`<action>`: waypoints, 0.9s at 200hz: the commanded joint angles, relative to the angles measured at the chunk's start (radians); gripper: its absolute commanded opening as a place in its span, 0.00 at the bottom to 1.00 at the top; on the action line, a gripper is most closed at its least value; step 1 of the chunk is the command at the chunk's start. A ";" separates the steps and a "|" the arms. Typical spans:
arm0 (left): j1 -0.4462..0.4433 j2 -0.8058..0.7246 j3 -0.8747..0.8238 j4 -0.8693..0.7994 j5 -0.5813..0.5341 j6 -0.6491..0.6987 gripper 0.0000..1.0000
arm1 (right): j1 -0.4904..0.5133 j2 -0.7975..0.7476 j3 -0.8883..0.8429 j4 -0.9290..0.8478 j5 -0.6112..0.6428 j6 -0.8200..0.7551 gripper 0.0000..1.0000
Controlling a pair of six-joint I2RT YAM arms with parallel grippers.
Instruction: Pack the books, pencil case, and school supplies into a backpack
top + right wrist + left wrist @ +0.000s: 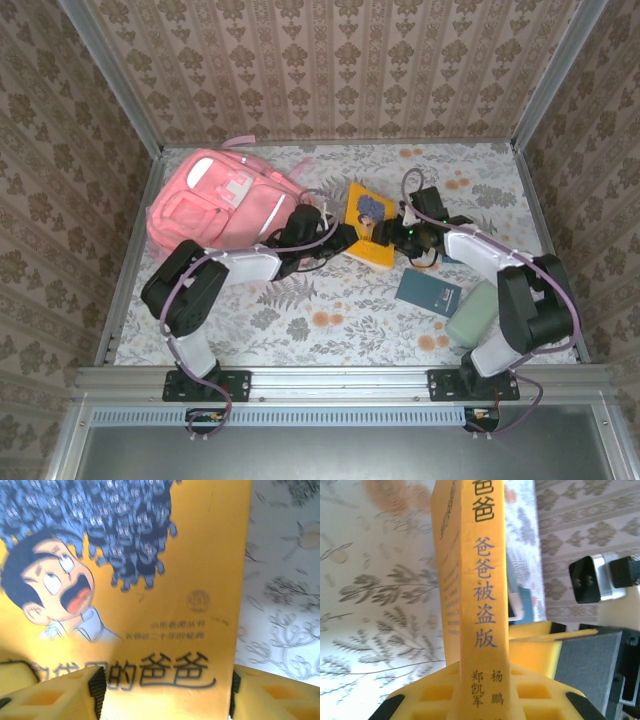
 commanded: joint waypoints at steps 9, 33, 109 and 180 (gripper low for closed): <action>0.021 -0.100 0.046 0.084 0.118 0.018 0.00 | -0.057 -0.076 -0.055 0.237 -0.235 0.162 0.72; 0.035 -0.121 0.070 0.114 0.159 -0.002 0.00 | -0.092 -0.083 -0.072 0.375 -0.310 0.278 0.80; 0.056 -0.146 0.091 0.283 0.208 -0.118 0.00 | -0.135 -0.014 -0.083 0.628 -0.437 0.478 0.86; 0.057 -0.112 0.073 0.441 0.222 -0.214 0.00 | -0.134 0.035 -0.094 0.821 -0.510 0.611 0.92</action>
